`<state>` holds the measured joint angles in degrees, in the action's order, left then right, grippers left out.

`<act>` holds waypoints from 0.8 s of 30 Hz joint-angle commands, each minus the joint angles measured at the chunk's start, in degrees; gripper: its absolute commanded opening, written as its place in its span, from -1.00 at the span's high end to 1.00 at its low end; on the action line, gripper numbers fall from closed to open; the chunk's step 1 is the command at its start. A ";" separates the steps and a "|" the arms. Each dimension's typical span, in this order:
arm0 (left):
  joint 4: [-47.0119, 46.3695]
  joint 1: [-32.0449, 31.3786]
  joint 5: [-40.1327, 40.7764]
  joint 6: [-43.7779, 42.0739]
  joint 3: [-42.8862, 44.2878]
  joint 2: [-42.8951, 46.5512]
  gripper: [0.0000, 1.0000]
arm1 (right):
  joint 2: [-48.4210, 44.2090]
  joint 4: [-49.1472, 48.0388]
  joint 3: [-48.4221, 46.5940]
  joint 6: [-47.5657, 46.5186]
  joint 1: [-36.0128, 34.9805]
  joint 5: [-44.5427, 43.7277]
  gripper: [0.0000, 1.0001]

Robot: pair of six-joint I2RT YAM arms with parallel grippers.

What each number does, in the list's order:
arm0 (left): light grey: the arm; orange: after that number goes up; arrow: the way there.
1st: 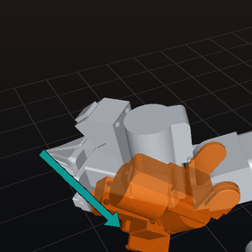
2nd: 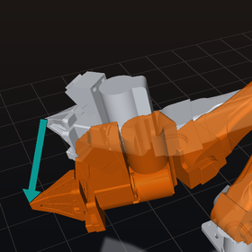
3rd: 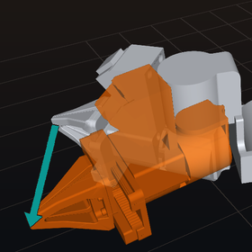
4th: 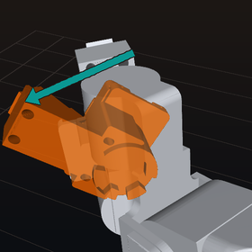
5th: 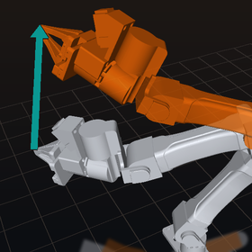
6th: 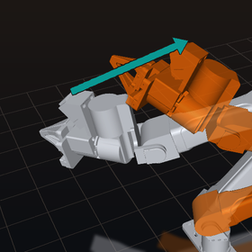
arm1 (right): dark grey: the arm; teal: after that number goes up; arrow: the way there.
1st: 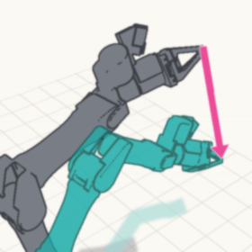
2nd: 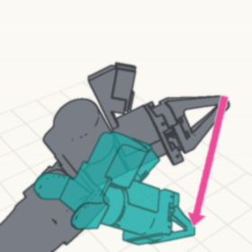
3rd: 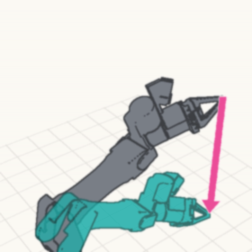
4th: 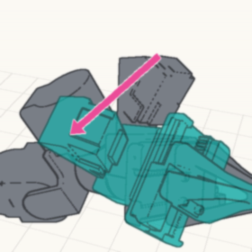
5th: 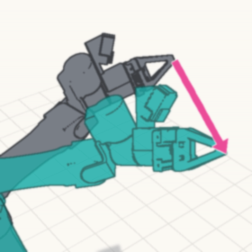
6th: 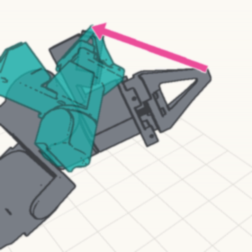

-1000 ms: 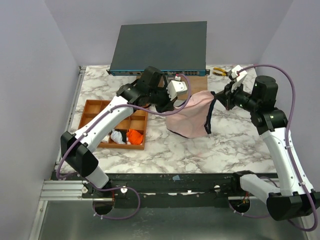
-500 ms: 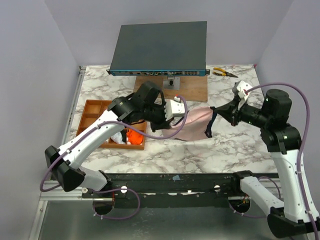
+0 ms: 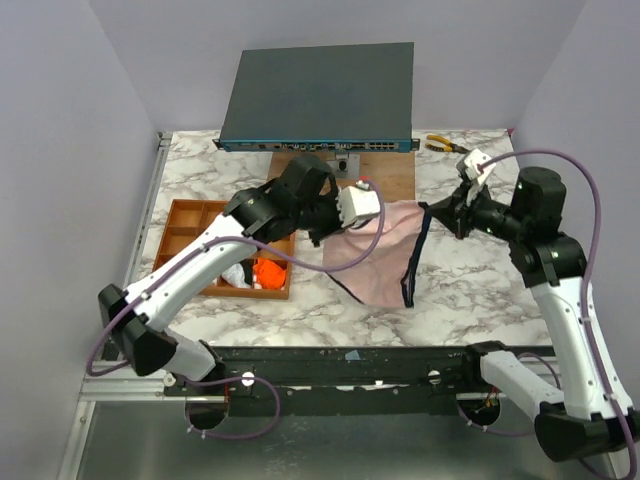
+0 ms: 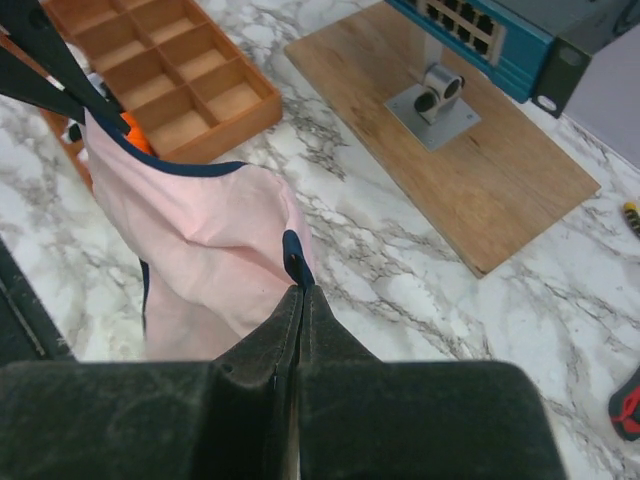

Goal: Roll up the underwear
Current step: Flatten out the underwear at the center of the board.

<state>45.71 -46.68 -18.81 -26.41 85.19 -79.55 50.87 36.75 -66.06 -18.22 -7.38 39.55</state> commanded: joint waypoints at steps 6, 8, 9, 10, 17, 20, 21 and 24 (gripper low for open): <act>-10.19 6.36 8.40 1.50 14.09 -11.41 1.00 | 9.91 -11.92 -5.11 -0.70 0.39 -3.61 0.99; -15.05 6.25 8.34 0.50 8.95 -9.49 1.00 | 9.44 -11.28 -3.00 -3.76 0.43 -0.47 0.99; -17.36 6.30 7.72 0.37 4.83 -8.23 1.00 | 8.90 -10.36 -1.57 -5.69 0.44 1.15 0.99; -20.49 6.23 7.46 0.36 1.13 -7.11 1.00 | 8.07 -9.54 0.68 -7.74 0.43 2.32 0.99; -38.50 3.36 3.19 -0.71 -28.51 -3.36 0.56 | 2.60 2.02 18.76 -28.83 0.38 9.52 0.78; -38.25 1.57 -1.14 -0.40 -35.45 -3.37 0.38 | -0.36 9.06 24.42 -36.24 0.35 9.04 0.68; -35.27 0.52 -1.97 -0.39 -34.93 -3.33 0.29 | -1.26 11.25 25.76 -38.47 0.35 9.18 0.62; -32.73 -0.70 -4.78 -1.62 -36.10 -1.23 0.02 | -3.17 14.59 28.13 -41.43 0.35 9.25 0.54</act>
<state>14.46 -45.54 -16.97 -26.79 48.86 -83.81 50.26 44.38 -38.98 -50.89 -7.38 45.95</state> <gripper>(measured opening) 0.389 0.215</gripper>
